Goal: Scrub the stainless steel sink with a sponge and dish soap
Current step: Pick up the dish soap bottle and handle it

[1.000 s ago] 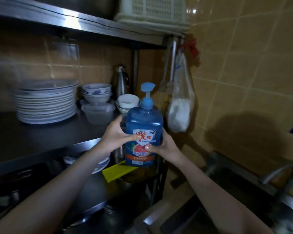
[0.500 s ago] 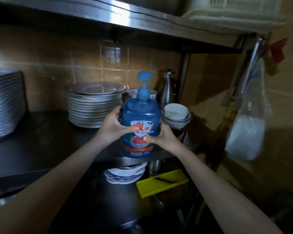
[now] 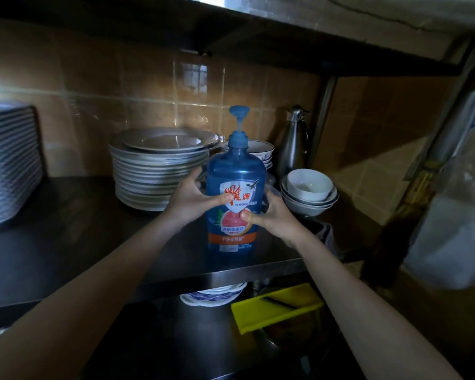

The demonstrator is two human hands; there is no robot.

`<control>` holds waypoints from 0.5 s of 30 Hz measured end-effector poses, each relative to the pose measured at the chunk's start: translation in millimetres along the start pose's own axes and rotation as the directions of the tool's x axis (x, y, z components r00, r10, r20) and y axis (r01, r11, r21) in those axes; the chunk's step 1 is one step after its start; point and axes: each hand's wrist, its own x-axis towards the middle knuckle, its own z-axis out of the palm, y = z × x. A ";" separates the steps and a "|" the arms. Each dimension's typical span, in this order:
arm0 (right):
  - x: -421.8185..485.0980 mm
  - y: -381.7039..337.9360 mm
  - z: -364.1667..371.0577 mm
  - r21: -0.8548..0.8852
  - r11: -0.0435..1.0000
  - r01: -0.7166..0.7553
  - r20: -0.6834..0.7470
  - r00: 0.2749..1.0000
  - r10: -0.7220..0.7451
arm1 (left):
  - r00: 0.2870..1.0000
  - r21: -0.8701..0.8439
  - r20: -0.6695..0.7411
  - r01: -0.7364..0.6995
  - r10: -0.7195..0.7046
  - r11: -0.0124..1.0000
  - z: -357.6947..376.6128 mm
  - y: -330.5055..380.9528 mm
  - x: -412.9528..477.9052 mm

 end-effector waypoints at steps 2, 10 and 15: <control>5.1 1.5 -2.3 0.002 1.000 -0.012 0.004 1.000 0.012 | 1.000 0.009 0.007 0.017 -0.017 1.000 2.0 -0.9 5.7; 5.6 2.2 -6.0 -0.054 0.998 -0.032 0.053 0.998 0.035 | 1.000 0.040 -0.003 -0.013 0.014 0.999 10.0 1.2 7.9; -5.0 -1.8 -0.3 -0.175 0.983 -0.050 -0.048 0.998 0.043 | 0.998 -0.036 0.054 -0.032 0.034 0.999 12.7 2.0 -0.2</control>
